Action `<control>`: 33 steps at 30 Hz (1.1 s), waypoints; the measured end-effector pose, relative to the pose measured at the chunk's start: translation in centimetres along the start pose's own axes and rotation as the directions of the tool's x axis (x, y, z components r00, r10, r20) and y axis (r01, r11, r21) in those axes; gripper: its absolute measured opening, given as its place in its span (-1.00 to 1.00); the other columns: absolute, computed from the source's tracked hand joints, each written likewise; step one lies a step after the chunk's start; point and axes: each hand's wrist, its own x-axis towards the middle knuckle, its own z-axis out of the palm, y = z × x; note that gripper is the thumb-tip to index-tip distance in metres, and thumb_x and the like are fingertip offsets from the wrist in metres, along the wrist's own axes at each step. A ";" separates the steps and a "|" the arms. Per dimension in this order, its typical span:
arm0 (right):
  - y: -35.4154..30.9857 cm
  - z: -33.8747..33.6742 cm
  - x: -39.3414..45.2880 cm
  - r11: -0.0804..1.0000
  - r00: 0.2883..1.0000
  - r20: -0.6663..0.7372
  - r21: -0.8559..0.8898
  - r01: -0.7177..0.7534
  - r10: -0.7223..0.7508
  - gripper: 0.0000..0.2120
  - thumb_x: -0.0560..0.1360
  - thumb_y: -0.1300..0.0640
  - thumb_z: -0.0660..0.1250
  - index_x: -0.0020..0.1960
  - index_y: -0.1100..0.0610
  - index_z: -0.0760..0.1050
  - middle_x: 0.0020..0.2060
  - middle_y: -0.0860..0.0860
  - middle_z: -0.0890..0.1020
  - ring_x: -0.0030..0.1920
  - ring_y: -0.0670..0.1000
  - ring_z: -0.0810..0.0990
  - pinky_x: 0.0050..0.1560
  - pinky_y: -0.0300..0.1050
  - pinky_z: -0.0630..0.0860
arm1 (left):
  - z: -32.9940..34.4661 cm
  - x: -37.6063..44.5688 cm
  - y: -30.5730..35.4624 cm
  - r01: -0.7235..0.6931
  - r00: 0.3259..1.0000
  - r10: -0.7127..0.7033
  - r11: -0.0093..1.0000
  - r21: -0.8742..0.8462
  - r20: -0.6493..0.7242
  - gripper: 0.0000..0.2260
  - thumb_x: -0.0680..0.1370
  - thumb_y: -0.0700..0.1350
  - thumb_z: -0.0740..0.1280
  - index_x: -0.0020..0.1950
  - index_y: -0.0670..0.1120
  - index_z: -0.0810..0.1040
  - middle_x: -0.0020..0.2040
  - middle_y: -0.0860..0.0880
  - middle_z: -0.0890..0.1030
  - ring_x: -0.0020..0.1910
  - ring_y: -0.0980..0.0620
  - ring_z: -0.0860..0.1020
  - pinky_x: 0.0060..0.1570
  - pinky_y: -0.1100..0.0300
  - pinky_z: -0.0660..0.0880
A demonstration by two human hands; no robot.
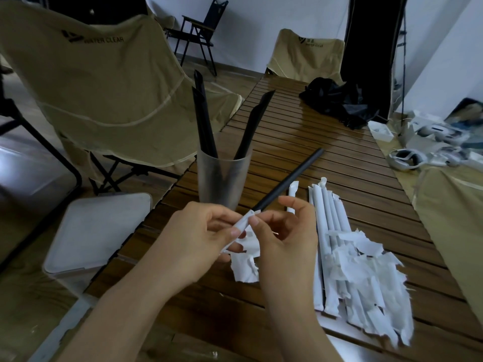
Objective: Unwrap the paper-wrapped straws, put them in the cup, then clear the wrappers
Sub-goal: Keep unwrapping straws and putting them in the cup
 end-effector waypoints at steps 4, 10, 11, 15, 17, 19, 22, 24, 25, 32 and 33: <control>0.2 0.0 0.1 1.000 0.999 -0.040 0.001 0.014 -0.014 -0.54 0.41 0.32 0.44 0.14 -0.07 0.35 -0.24 -0.04 0.63 -0.17 -0.16 0.62 -0.09 -0.22 0.53 | 0.4 -0.1 0.1 0.006 1.000 -0.006 1.000 0.005 -0.006 -0.79 0.54 -0.16 0.33 0.15 -0.02 0.59 -0.01 0.04 0.67 -0.18 0.20 0.66 -0.19 0.24 0.63; 0.4 0.2 0.0 0.998 0.999 -0.017 -0.055 0.037 -0.038 -0.55 0.41 0.31 0.44 0.13 -0.08 0.36 -0.26 -0.07 0.64 -0.18 -0.17 0.63 -0.03 -0.18 0.55 | 0.0 0.1 -0.1 0.029 1.000 -0.030 0.999 0.019 0.011 -0.77 0.54 -0.17 0.33 0.18 -0.05 0.59 0.03 0.00 0.67 -0.15 0.15 0.67 -0.16 0.21 0.63; 0.4 0.3 0.0 0.997 0.999 -0.022 -0.056 0.046 -0.047 -0.53 0.41 0.31 0.44 0.14 -0.09 0.35 -0.26 -0.07 0.64 -0.18 -0.17 0.62 -0.06 -0.19 0.55 | -0.1 0.1 -0.2 0.028 1.000 -0.029 0.999 0.020 0.011 -0.77 0.54 -0.17 0.33 0.19 -0.04 0.59 0.03 0.01 0.67 -0.15 0.15 0.67 -0.15 0.18 0.64; 0.4 0.4 0.0 0.994 0.996 -0.033 -0.075 0.079 -0.081 -0.50 0.40 0.31 0.45 0.13 -0.12 0.33 -0.24 -0.08 0.62 -0.17 -0.18 0.61 -0.11 -0.24 0.54 | -0.3 0.1 -0.4 0.025 1.000 -0.025 0.999 0.027 0.012 -0.79 0.54 -0.16 0.34 0.16 -0.01 0.59 -0.01 0.04 0.67 -0.15 0.15 0.67 -0.13 0.14 0.64; 0.5 0.3 0.0 0.992 0.996 -0.026 -0.090 0.086 -0.089 -0.53 0.40 0.31 0.45 0.12 -0.11 0.34 -0.23 -0.09 0.62 -0.16 -0.20 0.60 -0.13 -0.34 0.51 | -0.5 0.1 -0.6 0.008 1.000 -0.008 0.999 0.045 0.013 -0.85 0.54 -0.16 0.36 0.08 -0.01 0.63 -0.08 0.04 0.69 -0.16 0.13 0.67 -0.11 0.14 0.63; 0.5 0.3 0.1 0.989 0.996 0.000 -0.124 0.083 -0.084 -0.60 0.41 0.28 0.45 0.05 -0.10 0.39 -0.23 -0.12 0.61 -0.14 -0.23 0.58 -0.15 -0.41 0.47 | -0.6 0.2 -0.8 -0.024 1.000 0.023 0.996 0.086 0.011 -0.89 0.53 -0.12 0.37 0.01 0.00 0.67 -0.14 0.05 0.70 -0.16 0.16 0.66 -0.08 0.22 0.61; 0.7 0.3 0.2 0.983 0.997 0.038 -0.170 0.075 -0.069 -0.71 0.42 0.25 0.44 -0.04 -0.08 0.46 -0.26 -0.16 0.60 -0.11 -0.26 0.55 -0.17 -0.47 0.44 | -0.8 0.2 -0.9 -0.020 1.000 0.019 0.986 0.167 0.010 -0.84 0.52 -0.07 0.38 0.09 0.04 0.64 -0.10 0.14 0.68 -0.15 0.30 0.63 -0.06 0.35 0.54; 0.8 0.5 0.2 0.977 0.996 0.046 -0.197 0.078 -0.071 -0.75 0.43 0.23 0.44 -0.07 -0.08 0.47 -0.25 -0.17 0.59 -0.11 -0.24 0.54 -0.17 -0.43 0.46 | -0.9 0.2 -0.8 -0.010 1.000 0.007 0.988 0.156 0.020 -0.81 0.51 -0.07 0.38 0.11 0.03 0.63 -0.08 0.13 0.69 -0.14 0.29 0.63 0.03 0.26 0.55; 0.8 0.5 0.2 0.976 0.997 0.046 -0.205 0.077 -0.069 -0.76 0.43 0.20 0.44 -0.08 -0.09 0.47 -0.23 -0.18 0.59 -0.10 -0.23 0.54 -0.17 -0.40 0.47 | -1.0 0.1 -0.6 -0.009 1.000 0.006 0.988 0.156 0.021 -0.81 0.51 -0.06 0.38 0.11 0.04 0.63 -0.08 0.13 0.69 -0.14 0.28 0.63 0.06 0.22 0.55; 1.0 0.3 0.3 0.987 0.993 0.094 -0.154 -0.050 0.065 -0.93 0.48 0.04 0.37 -0.16 0.00 0.54 -0.28 -0.06 0.63 -0.19 -0.11 0.61 -0.12 -0.16 0.57 | -1.0 0.1 -0.5 0.028 1.000 -0.030 0.970 0.242 0.005 -0.77 0.42 -0.02 0.47 0.06 0.04 0.59 -0.07 0.10 0.67 -0.09 0.23 0.62 0.07 0.15 0.56; 1.1 0.3 0.4 0.985 0.991 0.102 -0.161 -0.065 0.082 -0.92 0.48 0.06 0.38 -0.19 0.01 0.55 -0.31 -0.05 0.63 -0.22 -0.09 0.62 -0.13 -0.14 0.58 | -1.0 0.1 -0.5 0.035 0.999 -0.038 0.967 0.251 0.008 -0.76 0.41 -0.03 0.49 0.04 0.03 0.59 -0.08 0.09 0.67 -0.10 0.21 0.63 0.06 0.13 0.57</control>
